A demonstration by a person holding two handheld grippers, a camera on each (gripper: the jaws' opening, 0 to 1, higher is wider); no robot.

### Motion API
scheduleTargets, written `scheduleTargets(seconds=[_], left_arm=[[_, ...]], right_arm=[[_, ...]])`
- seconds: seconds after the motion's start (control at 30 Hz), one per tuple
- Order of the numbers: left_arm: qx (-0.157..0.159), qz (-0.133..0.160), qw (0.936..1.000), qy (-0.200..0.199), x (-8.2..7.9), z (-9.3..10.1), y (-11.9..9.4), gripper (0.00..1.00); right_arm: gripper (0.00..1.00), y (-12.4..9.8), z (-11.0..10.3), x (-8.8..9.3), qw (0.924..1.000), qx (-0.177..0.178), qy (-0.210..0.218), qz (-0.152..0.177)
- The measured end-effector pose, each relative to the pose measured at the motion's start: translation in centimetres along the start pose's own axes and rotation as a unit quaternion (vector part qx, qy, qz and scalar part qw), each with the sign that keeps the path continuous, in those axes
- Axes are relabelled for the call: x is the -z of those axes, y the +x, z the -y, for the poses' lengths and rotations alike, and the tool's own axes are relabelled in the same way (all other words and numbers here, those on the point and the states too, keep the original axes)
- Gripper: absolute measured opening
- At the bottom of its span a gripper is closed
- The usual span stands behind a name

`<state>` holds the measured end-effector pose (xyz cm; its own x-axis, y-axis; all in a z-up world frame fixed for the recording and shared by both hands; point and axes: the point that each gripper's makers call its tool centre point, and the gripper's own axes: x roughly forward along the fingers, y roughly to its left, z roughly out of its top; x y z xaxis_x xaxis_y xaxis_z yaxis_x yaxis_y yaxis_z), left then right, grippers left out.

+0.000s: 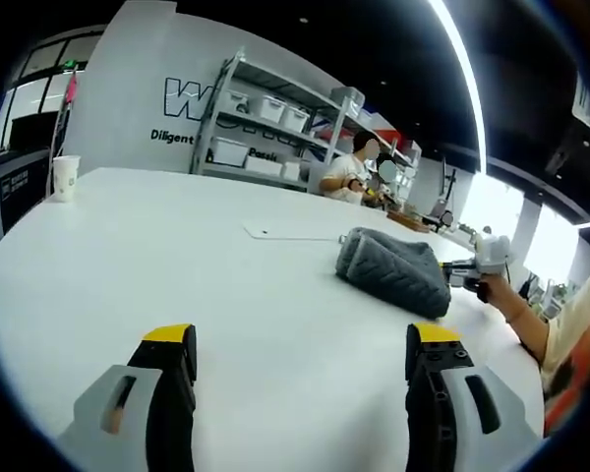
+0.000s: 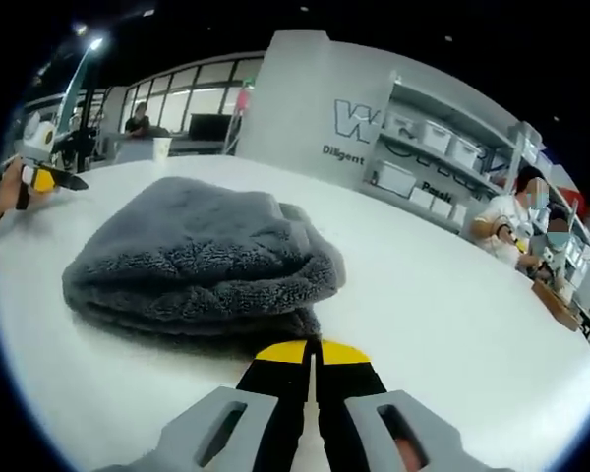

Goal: Open the folded towel by lifting each exposed corner and separating the folded layers until the towel lies flat within the target outline without major curled edges

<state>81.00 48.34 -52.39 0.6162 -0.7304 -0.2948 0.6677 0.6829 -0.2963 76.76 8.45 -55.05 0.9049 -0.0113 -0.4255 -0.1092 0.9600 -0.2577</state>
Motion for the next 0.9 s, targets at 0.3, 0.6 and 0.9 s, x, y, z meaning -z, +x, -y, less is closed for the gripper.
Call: scheduleTargets(seconds=[0.3, 0.6, 0.9], left_arm=[[0.000, -0.007, 1.0000, 0.006, 0.2, 0.2, 0.1, 0.86], [-0.005, -0.014, 0.9998, 0.013, 0.4, 0.0, 0.1, 0.86], [-0.006, -0.018, 0.9997, 0.016, 0.6, 0.1, 0.1, 0.86]], right_arm=[[0.00, -0.2, 2.0, 0.8, 0.9996, 0.022, 0.014, -0.006], [0.00, -0.7, 4.0, 1.5, 0.9986, 0.044, 0.027, -0.014], [0.00, -1.3, 5.6, 2.1, 0.9972, 0.060, 0.040, -0.021]])
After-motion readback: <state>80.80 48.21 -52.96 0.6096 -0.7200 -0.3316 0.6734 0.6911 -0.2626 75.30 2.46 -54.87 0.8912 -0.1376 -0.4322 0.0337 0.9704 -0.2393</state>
